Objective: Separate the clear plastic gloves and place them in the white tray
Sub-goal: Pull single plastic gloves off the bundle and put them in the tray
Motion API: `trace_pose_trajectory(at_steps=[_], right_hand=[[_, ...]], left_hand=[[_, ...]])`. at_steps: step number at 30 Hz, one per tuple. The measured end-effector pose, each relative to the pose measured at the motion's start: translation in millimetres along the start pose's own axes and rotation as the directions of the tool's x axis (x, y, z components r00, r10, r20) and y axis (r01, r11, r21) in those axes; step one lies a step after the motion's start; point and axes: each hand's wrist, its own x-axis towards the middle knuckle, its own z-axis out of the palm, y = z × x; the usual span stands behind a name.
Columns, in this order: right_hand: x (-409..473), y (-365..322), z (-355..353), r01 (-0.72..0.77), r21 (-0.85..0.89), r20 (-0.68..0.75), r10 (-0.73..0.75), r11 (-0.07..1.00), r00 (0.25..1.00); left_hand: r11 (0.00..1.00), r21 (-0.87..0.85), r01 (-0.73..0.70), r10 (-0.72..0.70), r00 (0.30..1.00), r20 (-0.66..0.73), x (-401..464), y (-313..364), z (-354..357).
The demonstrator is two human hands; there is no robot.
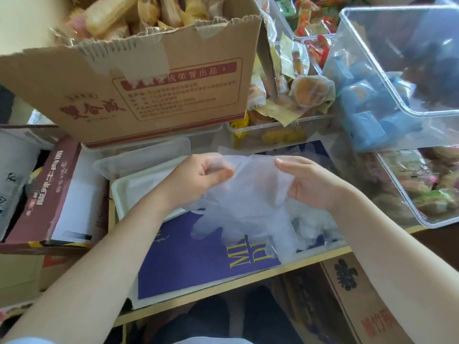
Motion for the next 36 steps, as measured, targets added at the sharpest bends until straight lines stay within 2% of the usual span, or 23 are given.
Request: trace_pose_trajectory(at_steps=[3,8,10,13,15,18,21,26,30,33,36], right_hand=[[1.1,6.1,-7.0,-0.043,-0.156,-0.001,0.044,0.987,0.999],[1.7,2.5,-1.4,-0.043,-0.252,-0.043,0.033,0.967,0.999],[2.2,5.5,-1.4,0.016,-0.186,-0.077,-0.031,0.982,0.997],[-0.3,19.6,-4.3,0.138,0.067,-0.060,-0.134,0.988,0.989],[-3.9,26.8,-6.1,0.147,0.160,-0.053,-0.140,0.976,0.989],[-6.9,25.2,-4.5,0.135,0.019,-0.052,-0.134,0.991,0.990],[-6.7,16.0,0.7,0.070,-0.192,-0.149,-0.100,0.979,0.984],[-8.5,7.9,-10.7,0.137,-0.217,-0.136,-0.170,0.966,0.976],[-10.9,2.0,-35.1,0.179,-0.162,-0.160,-0.205,0.970,0.966],[-12.6,-1.4,-51.5,0.214,-0.131,-0.158,-0.234,0.968,0.959],[-12.0,-3.0,-63.9,0.197,-0.167,-0.187,-0.227,0.966,0.956]], left_hand=[[0.993,0.115,-0.033,0.024,0.997,0.072,1.3,1.0,-3.2],[0.995,0.099,-0.001,-0.012,0.991,0.133,2.9,5.5,-11.4],[0.997,0.071,0.011,-0.019,0.993,0.114,3.9,5.4,-12.6],[0.998,-0.056,0.035,-0.033,0.999,0.032,6.0,5.2,-11.2],[0.994,-0.100,0.053,-0.055,0.998,-0.027,8.2,4.0,-8.3],[0.997,-0.036,0.070,-0.073,0.994,-0.077,11.3,2.9,-1.6],[0.997,-0.027,0.072,-0.074,0.991,-0.109,13.2,8.5,9.4],[0.996,-0.004,0.094,-0.093,0.980,-0.176,18.4,19.8,21.3],[0.940,-0.169,0.297,-0.307,0.951,-0.034,18.5,17.3,21.2],[0.936,-0.104,0.337,-0.328,0.940,0.098,12.0,14.6,26.3],[0.928,-0.072,0.365,-0.357,0.928,0.111,6.0,3.9,30.0]])
